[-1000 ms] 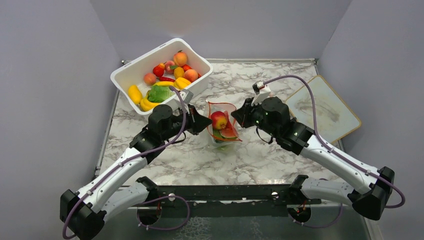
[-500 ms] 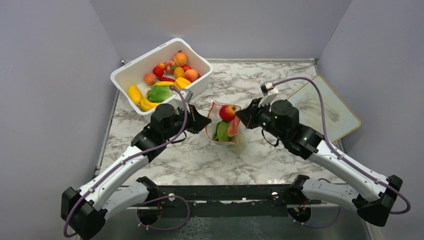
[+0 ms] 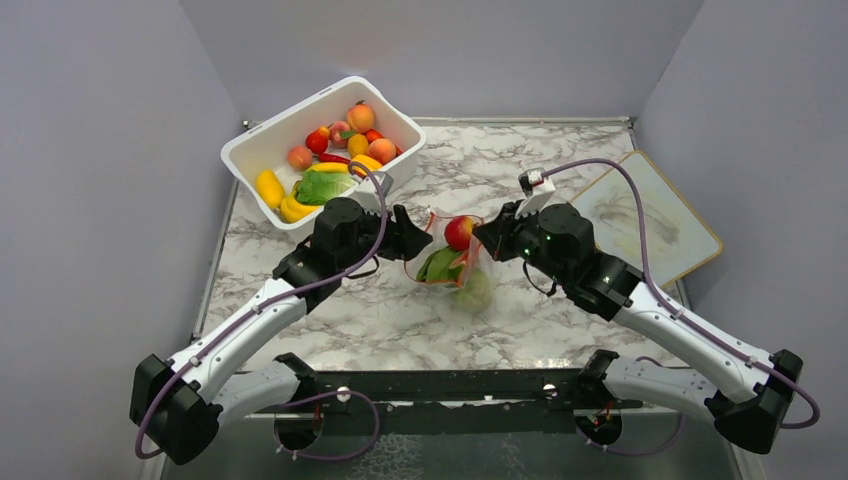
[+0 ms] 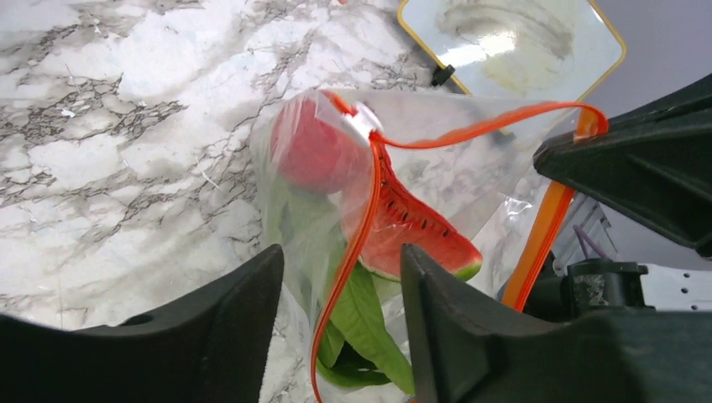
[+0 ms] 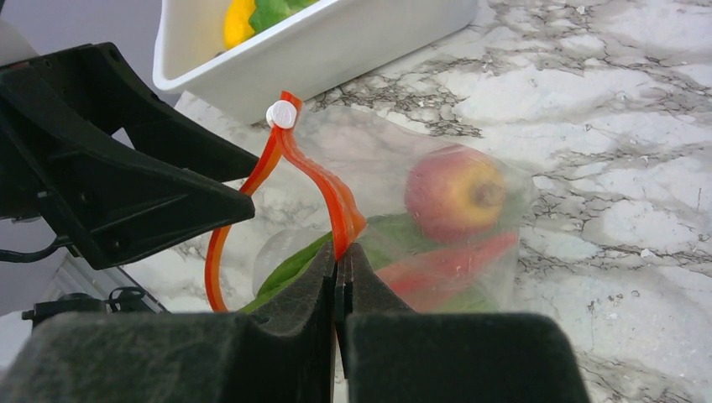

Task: Place the food in the zip-top bag and seal the zipper
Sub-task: Pick up the fake fruit from the bin.

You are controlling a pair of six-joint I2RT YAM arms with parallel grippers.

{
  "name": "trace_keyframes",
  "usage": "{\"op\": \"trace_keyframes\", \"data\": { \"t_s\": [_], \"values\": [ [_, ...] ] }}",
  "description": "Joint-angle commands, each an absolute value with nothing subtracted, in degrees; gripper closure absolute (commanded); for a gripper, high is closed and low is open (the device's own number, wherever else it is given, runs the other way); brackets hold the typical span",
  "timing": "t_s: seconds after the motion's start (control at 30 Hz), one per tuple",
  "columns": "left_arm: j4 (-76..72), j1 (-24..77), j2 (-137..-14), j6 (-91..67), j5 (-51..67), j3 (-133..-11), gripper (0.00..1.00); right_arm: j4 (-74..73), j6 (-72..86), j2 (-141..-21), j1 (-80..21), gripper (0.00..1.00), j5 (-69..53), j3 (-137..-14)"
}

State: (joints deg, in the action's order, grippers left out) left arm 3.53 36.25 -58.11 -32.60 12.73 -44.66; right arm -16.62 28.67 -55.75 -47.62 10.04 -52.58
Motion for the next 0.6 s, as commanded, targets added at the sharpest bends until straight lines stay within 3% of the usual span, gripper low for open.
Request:
{"op": "trace_keyframes", "data": {
  "t_s": [0.0, 0.1, 0.23, 0.27, 0.57],
  "values": [
    [5.33, 36.53, -58.83, -29.84, 9.57, -49.31, 0.41, -12.95, 27.58, -54.80, -47.72, 0.99, 10.53, -52.28],
    [6.73, 36.49, -59.09, -27.69, 6.38, -51.06, 0.31, -12.22, 27.51, -55.19, -47.72, 0.99, 9.75, -51.30],
    [10.07, 36.40, -60.96, -22.91, 0.51, -55.44, 0.05, -11.37, 26.85, -55.16, -47.72, 0.99, 9.63, -50.41],
    [11.16, 36.43, -61.82, -21.54, -0.95, -56.97, 0.03, -11.20, 26.69, -55.07, -47.72, 0.99, 9.48, -50.38],
    [17.33, 33.78, -69.95, -10.12, -13.26, -67.57, 0.01, -11.30, 26.73, -55.96, -47.72, 0.99, 6.70, -50.37]
  ]
}}
